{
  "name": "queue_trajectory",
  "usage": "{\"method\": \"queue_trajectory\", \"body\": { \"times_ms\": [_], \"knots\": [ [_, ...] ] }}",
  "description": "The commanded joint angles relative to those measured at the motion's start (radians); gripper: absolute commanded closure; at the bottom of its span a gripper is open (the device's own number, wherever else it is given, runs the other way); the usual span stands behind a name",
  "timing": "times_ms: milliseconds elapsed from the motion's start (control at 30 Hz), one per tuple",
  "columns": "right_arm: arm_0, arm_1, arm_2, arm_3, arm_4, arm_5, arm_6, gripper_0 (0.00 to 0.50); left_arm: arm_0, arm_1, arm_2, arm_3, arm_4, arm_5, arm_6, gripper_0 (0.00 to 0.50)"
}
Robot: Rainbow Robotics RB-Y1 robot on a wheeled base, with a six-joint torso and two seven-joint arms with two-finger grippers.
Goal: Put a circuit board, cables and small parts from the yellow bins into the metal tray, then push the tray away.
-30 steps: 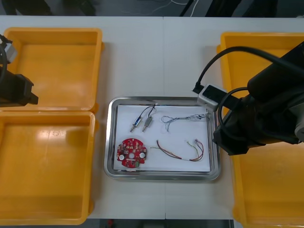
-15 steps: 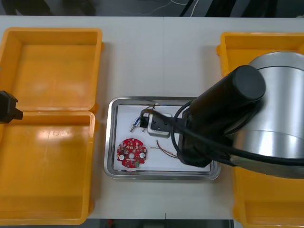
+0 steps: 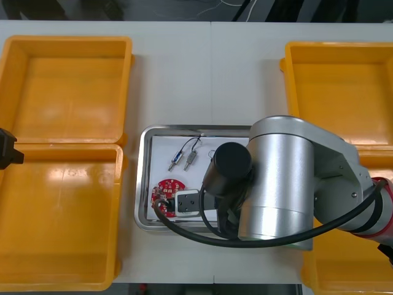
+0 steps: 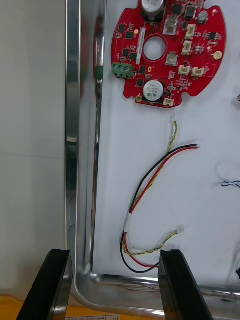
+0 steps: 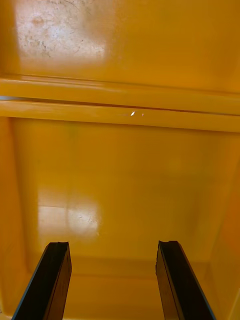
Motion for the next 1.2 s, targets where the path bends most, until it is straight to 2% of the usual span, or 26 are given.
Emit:
{"method": "queue_trajectory", "body": {
  "times_ms": [33, 433, 700, 967, 1200],
  "knots": [
    [-0.020, 0.050, 0.078, 0.027, 0.066, -0.015, -0.001, 0.000, 0.015, 0.046, 0.028, -0.028, 0.009, 0.006, -0.100, 0.000],
    [0.046, 0.151, 0.106, 0.147, 0.151, -0.044, -0.008, 0.000, 0.015, 0.046, 0.028, -0.028, 0.009, 0.006, -0.100, 0.000],
    [0.088, 0.154, 0.187, 0.167, 0.235, -0.082, -0.015, 0.000, 0.015, 0.046, 0.028, -0.028, 0.009, 0.006, -0.100, 0.000],
    [0.143, 0.157, 0.213, 0.174, 0.267, -0.121, -0.022, 0.000, 0.015, 0.046, 0.028, -0.028, 0.009, 0.006, -0.100, 0.000],
    [0.158, 0.188, 0.239, 0.223, 0.315, -0.151, -0.028, 0.000, 0.015, 0.046, 0.028, -0.028, 0.009, 0.006, -0.100, 0.000]
  ]
}}
